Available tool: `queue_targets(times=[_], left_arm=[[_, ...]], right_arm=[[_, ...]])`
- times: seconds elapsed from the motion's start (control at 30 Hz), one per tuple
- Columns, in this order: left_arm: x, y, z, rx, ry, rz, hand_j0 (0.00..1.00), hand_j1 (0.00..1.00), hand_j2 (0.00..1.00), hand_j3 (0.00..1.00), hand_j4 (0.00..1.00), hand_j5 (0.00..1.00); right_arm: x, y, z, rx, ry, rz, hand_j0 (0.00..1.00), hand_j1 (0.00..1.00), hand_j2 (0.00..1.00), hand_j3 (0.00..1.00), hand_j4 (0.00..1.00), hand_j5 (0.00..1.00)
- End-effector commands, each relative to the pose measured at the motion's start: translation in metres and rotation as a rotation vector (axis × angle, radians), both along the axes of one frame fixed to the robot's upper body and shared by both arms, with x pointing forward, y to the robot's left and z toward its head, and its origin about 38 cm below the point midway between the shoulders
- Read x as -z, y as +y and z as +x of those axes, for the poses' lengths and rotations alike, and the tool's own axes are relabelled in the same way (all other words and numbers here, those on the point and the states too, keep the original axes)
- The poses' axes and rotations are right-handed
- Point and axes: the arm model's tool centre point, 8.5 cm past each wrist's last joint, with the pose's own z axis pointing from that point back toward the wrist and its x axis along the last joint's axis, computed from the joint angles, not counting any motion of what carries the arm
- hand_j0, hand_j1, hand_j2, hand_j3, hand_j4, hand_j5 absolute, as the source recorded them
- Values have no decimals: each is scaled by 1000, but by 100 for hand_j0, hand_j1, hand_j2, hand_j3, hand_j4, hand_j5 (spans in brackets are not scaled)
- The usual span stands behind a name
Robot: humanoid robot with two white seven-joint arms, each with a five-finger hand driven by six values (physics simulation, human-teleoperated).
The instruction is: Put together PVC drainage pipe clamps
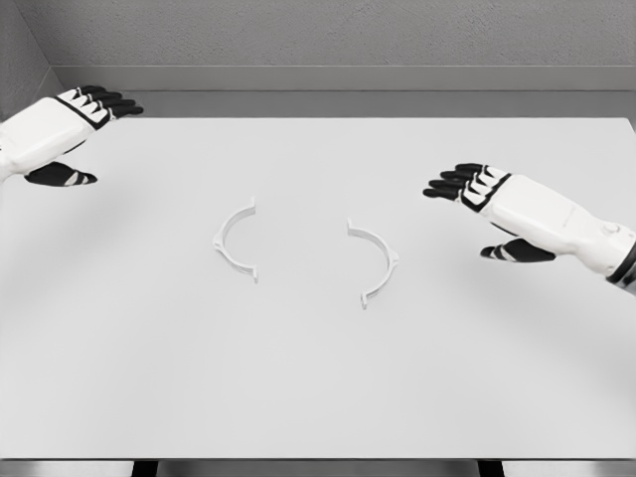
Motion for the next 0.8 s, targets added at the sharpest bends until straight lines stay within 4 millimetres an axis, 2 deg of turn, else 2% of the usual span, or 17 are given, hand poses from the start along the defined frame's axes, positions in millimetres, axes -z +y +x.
queue_targets(times=[0.0,0.1,0.13,0.27,0.33,0.43,0.6,0.77], left_arm=[[3,-4,-2,18,6,109,100,100,100,100,100,100],[2,-5,-2,19,4,101,100,100,100,100,100,100],[0,-1,-3,13,5,109,100,100,100,100,100,100],[7,-5,-4,27,20,129,100,100,100,100,100,100],[8,-5,-4,28,24,129,100,100,100,100,100,100],[7,-4,-5,25,26,124,100,100,100,100,100,100],[9,-5,-5,28,27,132,100,100,100,100,100,100],[21,-12,-5,45,64,173,100,100,100,100,100,100]], right_arm=[[-1,-4,1,12,-1,3,100,100,100,100,100,100],[5,-4,5,24,18,25,100,100,100,100,100,100],[14,6,7,20,30,57,100,100,100,100,100,100],[32,22,8,16,30,9,100,100,100,100,100,100],[34,32,7,6,30,46,100,100,100,100,100,100],[34,35,6,0,29,59,100,100,100,100,100,100],[53,57,-2,-45,78,86,100,100,100,100,100,100],[55,71,-6,-81,84,89,100,100,100,100,100,100]])
